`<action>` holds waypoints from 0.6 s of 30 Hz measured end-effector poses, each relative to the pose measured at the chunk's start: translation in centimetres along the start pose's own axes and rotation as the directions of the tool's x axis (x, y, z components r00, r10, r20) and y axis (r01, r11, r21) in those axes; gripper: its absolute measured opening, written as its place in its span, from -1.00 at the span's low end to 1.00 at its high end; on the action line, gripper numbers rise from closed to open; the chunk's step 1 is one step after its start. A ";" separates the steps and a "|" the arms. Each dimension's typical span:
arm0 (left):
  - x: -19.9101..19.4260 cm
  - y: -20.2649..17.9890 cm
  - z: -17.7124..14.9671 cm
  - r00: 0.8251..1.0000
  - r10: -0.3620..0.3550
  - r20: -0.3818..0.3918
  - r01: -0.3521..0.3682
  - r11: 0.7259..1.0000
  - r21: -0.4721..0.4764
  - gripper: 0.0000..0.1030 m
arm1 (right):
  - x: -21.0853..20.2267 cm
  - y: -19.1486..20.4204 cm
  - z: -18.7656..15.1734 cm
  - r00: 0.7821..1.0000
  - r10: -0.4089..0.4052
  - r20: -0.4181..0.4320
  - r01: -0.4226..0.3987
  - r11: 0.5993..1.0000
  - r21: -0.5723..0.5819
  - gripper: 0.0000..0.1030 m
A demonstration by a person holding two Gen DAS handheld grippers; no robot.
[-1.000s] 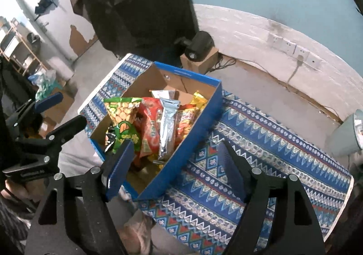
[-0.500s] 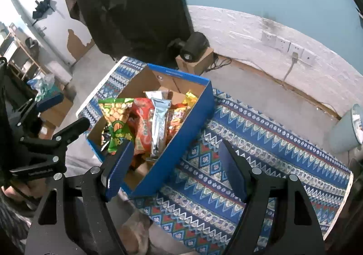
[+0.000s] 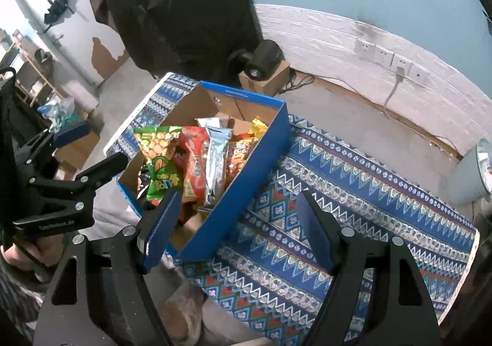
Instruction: Organize snacks
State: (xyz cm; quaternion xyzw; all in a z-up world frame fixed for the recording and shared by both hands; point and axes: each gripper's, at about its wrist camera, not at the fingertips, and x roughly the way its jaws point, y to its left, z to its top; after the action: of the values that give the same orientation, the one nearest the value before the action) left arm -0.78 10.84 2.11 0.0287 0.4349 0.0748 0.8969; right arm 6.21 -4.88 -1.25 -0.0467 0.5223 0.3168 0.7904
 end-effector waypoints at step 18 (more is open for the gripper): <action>0.2 0.4 0.0 1.000 0.010 -0.009 -0.010 1.000 -0.021 0.85 | 0.2 0.2 0.1 1.000 -0.003 -0.012 0.003 1.000 -0.005 0.50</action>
State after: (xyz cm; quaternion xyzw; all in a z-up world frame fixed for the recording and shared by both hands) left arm -0.72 11.30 2.01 0.0210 0.4381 0.0841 0.8947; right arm 6.22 -4.63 -1.36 -0.0514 0.5260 0.3168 0.7876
